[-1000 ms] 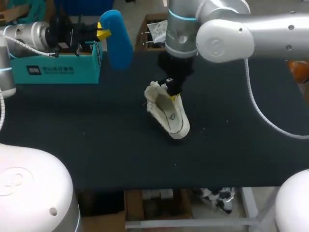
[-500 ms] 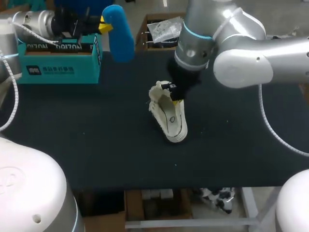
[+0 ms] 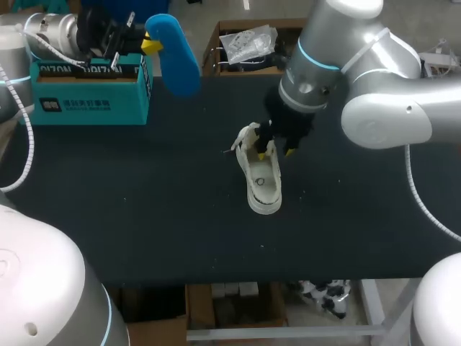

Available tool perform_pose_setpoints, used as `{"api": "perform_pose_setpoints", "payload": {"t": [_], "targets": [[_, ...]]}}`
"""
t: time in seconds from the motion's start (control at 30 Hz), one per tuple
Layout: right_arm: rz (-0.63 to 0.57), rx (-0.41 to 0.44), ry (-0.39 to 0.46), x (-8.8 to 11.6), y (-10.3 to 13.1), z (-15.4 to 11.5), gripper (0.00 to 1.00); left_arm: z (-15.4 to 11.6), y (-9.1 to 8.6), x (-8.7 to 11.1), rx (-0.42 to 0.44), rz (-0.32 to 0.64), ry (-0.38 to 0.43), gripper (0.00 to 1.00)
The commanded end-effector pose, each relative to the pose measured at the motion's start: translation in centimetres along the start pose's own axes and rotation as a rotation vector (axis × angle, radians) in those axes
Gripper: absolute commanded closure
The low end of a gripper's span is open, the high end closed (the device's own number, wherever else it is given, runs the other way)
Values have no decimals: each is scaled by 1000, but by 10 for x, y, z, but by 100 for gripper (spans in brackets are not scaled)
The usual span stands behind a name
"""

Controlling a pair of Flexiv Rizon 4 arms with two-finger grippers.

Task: Open the shoe tongue, take the insole out of the shoe, put the insole back into the shoe, and pack the shoe into the shoebox

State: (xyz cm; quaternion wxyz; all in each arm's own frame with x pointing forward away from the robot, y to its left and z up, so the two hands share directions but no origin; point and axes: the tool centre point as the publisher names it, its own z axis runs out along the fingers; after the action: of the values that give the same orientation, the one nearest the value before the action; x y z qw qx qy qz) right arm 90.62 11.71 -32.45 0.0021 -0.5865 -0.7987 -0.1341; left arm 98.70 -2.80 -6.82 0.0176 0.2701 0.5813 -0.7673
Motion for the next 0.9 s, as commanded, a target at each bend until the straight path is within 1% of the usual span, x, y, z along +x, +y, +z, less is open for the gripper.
{"api": "perform_pose_setpoints", "payload": {"t": [0.03,0.1,0.13,0.17,0.57,0.6,0.67,0.7,0.73,0.77,0.9], "targets": [[10,-27,-15,0,-18,-22,0,14,2,5,24,-6,28,100],[17,-29,-27,0,-25,-32,0,23,2,11,38,-13,45,100],[15,-27,-34,1,-27,-39,0,27,1,12,53,-27,26,100],[15,-27,-34,1,-27,-39,0,31,0,13,55,-43,-5,100],[15,-27,-34,1,-27,-39,0,31,0,13,55,-43,-5,100],[4,-10,-10,-1,-28,-36,0,35,-2,20,54,-49,-28,100],[6,-20,27,-7,-34,-35,0,44,-6,35,62,-62,-68,100],[8,-23,50,-10,-38,-38,0,47,-9,41,77,-62,-93,100],[15,-27,53,-14,-42,-41,0,51,-12,47,83,-64,-108,100],[27,-26,69,-17,-46,-45,0,56,-14,55,70,-62,-133,100],[75,-21,97,-24,-61,-60,0,72,-22,80,70,-82,-202,100]]}}
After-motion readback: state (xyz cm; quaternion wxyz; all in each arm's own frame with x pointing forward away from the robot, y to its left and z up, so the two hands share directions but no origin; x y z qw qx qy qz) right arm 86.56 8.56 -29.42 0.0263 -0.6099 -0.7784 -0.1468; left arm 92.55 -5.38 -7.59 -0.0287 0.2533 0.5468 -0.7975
